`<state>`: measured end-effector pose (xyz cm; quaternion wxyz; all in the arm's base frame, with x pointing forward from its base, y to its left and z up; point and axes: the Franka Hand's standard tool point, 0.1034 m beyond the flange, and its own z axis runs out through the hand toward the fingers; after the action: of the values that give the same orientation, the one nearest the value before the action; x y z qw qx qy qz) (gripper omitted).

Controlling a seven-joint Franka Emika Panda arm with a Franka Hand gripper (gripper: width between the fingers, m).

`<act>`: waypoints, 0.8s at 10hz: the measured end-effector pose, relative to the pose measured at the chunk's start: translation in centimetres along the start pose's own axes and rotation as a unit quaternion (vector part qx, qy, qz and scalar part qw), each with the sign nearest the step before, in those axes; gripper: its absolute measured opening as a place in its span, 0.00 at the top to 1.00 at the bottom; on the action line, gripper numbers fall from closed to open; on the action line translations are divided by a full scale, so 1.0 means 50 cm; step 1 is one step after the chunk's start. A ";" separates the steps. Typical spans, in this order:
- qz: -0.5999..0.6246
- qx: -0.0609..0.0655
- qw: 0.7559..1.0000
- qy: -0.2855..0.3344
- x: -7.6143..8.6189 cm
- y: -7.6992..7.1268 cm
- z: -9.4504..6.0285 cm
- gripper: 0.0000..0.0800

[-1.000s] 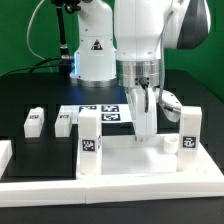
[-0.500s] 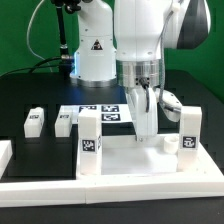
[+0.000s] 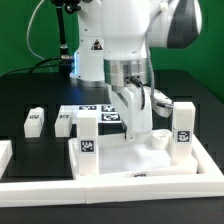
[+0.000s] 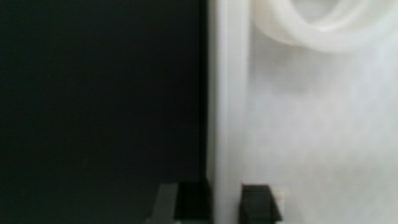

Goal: Assemble desk

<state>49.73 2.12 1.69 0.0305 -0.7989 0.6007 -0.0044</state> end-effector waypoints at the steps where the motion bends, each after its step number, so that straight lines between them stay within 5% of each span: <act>1: -0.046 -0.007 0.999 -0.008 0.013 0.014 -0.001 0.92; 8: -0.230 -0.018 0.973 -0.022 0.042 0.056 -0.003 0.91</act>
Offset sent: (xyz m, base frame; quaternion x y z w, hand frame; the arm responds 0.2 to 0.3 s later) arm 0.0045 0.0112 -0.0006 0.0447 0.0060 -0.1237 0.9913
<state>47.65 -0.70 1.62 0.0278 -0.9158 0.4004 0.0172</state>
